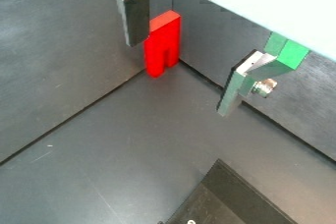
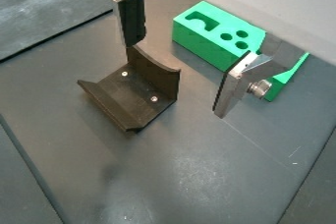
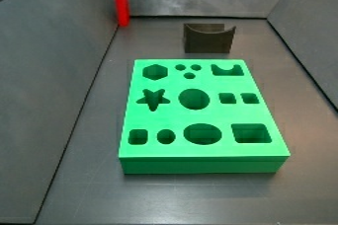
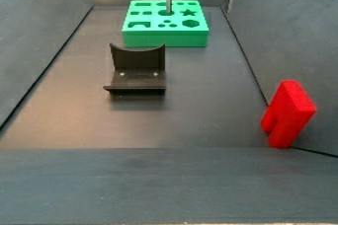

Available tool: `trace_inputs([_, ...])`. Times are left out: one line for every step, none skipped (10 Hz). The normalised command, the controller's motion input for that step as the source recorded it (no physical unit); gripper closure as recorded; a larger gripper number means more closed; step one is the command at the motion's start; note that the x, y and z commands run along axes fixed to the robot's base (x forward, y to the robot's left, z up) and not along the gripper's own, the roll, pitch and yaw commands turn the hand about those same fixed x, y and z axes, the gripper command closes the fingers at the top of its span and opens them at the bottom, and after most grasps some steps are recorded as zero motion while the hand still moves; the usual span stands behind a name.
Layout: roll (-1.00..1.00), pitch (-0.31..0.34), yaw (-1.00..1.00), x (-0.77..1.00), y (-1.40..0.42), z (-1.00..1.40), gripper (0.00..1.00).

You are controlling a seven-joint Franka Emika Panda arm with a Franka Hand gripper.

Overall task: Pick up the double-square object. Move up. Move to above the board. Insert the double-square object.
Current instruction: Pick up the double-square object.

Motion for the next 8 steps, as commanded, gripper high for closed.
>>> trace_inputs([0.17, -0.156, -0.06, -0.67, 0.16, -0.16, 0.0])
trace_inputs([0.03, -0.141, -0.09, -0.95, 0.58, -0.13, 0.0])
trace_inputs([0.0, -0.113, -0.02, -0.93, 0.67, -0.12, 0.0])
trace_inputs([-0.01, -0.089, 0.0, -0.9, 0.72, -0.08, 0.0])
trace_inputs([-0.04, -0.093, 0.0, -0.85, 0.74, -0.09, 0.0])
trace_inputs([-0.02, -0.17, 0.0, -0.88, 0.7, -0.31, 0.0])
trace_inputs([0.0, -0.186, 0.0, -0.89, 0.69, -0.39, 0.0])
trace_inputs([0.05, -0.221, 0.0, -1.0, 0.47, -0.43, 0.0])
